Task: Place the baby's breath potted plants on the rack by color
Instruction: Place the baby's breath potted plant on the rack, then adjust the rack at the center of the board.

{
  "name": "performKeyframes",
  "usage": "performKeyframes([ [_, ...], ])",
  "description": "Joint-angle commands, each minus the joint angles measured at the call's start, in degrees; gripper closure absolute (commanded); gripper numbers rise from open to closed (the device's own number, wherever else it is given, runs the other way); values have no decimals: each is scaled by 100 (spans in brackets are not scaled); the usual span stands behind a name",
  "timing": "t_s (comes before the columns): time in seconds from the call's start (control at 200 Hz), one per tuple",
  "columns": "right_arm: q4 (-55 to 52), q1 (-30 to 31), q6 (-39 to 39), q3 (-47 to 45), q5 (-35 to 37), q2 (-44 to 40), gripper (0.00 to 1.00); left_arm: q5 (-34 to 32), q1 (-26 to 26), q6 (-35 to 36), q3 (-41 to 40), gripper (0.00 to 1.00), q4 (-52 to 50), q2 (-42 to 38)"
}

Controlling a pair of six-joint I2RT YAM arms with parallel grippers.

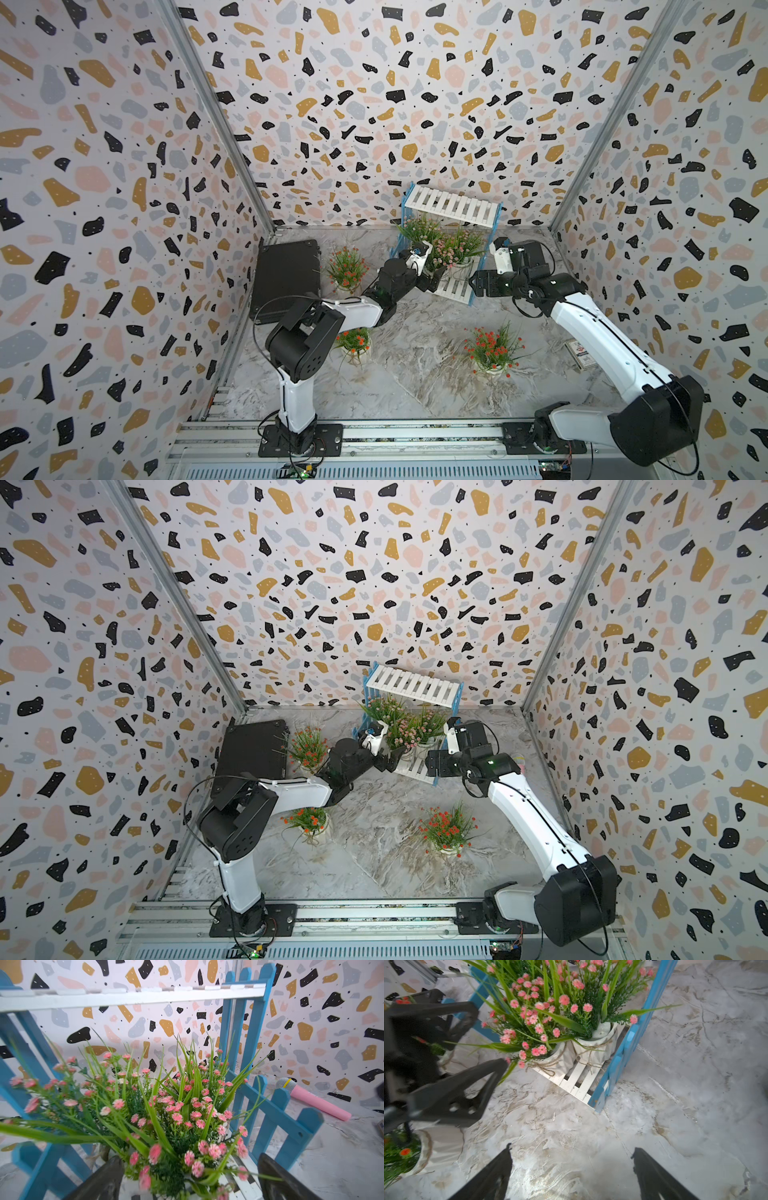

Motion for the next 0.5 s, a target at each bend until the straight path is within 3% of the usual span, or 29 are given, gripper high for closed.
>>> performKeyframes([
  [0.0,175,-62,195,399,419,273,11,-120,19,-291,-474,1,490,-454],
  [0.21,955,-90,472,180,821,604,24,-414,-56,-491,-1321,1,428,-1437],
  [0.496,1187,-107,644,266,1037,1210,38,-758,-163,-564,-2093,1,96,-2530],
])
